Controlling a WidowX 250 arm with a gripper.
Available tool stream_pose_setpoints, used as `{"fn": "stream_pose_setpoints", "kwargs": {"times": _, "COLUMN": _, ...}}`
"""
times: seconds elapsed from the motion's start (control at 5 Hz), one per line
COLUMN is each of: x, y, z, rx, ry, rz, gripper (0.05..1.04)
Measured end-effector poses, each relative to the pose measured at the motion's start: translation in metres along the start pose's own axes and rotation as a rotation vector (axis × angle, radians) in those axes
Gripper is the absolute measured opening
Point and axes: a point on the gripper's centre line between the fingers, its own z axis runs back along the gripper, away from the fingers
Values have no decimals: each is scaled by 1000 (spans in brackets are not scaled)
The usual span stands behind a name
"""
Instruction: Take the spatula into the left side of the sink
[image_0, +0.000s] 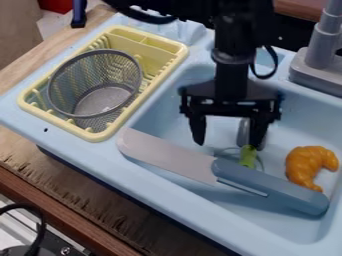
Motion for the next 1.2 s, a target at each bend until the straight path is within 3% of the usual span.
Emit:
{"fn": "stream_pose_setpoints", "kwargs": {"times": 0.4, "x": -3, "y": -10, "z": -15, "rx": -52, "ry": -11, "rz": 4, "gripper": 999}}
{"fn": "stream_pose_setpoints", "kwargs": {"times": 0.8, "x": -3, "y": -15, "z": -24, "rx": 45, "ry": -33, "rz": 25, "gripper": 952}}
{"fn": "stream_pose_setpoints", "kwargs": {"times": 1.0, "x": 0, "y": -16, "z": -26, "rx": 38, "ry": -56, "rz": 38, "gripper": 682}}
{"fn": "stream_pose_setpoints", "kwargs": {"times": 1.2, "x": 0, "y": -13, "z": -24, "rx": 34, "ry": -47, "rz": 63, "gripper": 395}}
